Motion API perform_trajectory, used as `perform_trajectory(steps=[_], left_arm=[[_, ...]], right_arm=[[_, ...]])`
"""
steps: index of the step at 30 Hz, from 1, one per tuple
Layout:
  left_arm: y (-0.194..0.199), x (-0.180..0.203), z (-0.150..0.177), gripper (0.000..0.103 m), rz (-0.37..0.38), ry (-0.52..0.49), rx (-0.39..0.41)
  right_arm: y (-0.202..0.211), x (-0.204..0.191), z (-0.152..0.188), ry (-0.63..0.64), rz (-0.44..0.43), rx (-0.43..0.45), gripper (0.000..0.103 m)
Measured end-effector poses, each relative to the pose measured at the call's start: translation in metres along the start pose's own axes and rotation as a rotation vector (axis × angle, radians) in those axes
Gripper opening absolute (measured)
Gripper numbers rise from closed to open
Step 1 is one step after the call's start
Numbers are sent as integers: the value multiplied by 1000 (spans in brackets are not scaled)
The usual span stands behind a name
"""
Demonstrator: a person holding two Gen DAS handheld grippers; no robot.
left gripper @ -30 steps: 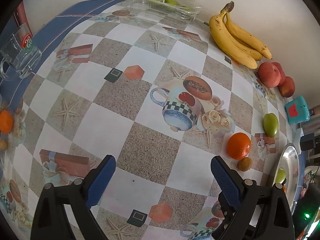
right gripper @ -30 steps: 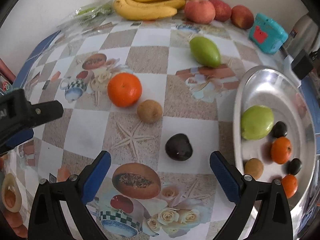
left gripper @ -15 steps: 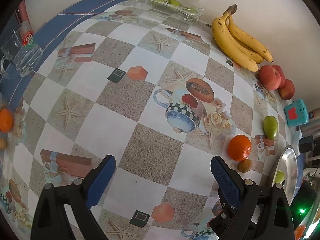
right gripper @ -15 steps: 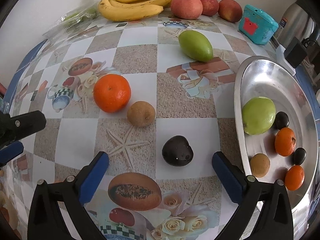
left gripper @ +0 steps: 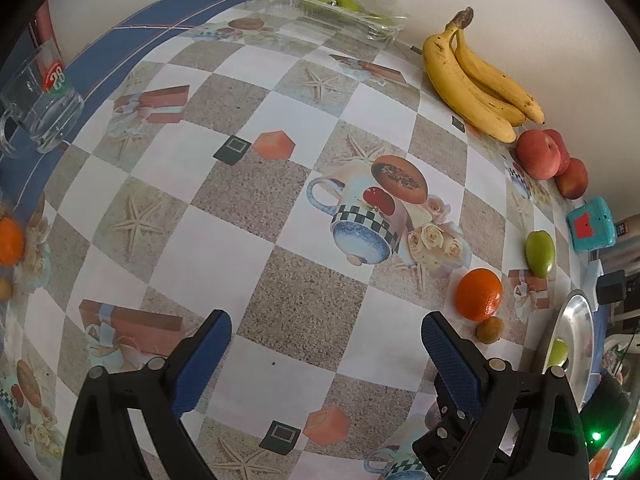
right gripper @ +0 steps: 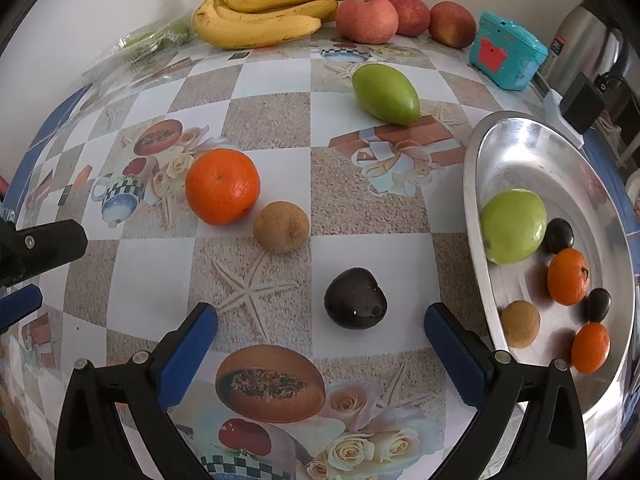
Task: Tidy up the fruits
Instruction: 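Lower the right gripper over the dark plum and close on it, then close the left gripper around the orange while the right gripper holds the plum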
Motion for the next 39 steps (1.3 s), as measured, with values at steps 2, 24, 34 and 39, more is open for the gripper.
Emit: perform_trajectory(steps=[2,24,34,39], left_arm=[[0,-2,0,98,2,3,-1],[-11,-1,3,98,-6,-8,-21],[-16,7,3,98,-27,-25,-26],[-16,18,0,98,-36,-40,-8]], right_arm=[[1,-1,2,0,0,11,103],[15,12,-9,-8,0,20,31],[16,15,-9,-9,-23,10,27],[19,14,-11,-10,-44,9,27]])
Point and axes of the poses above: each gripper's, at about its wrist camera, not at the fingertips, and y roughly against the way its jaws point, x to its right, z to its underside, the point moved 7 cm from there along -y, roughly the way its jaws point, and after that the axes turned 8 degrees about -z, right-handed, at the moved point
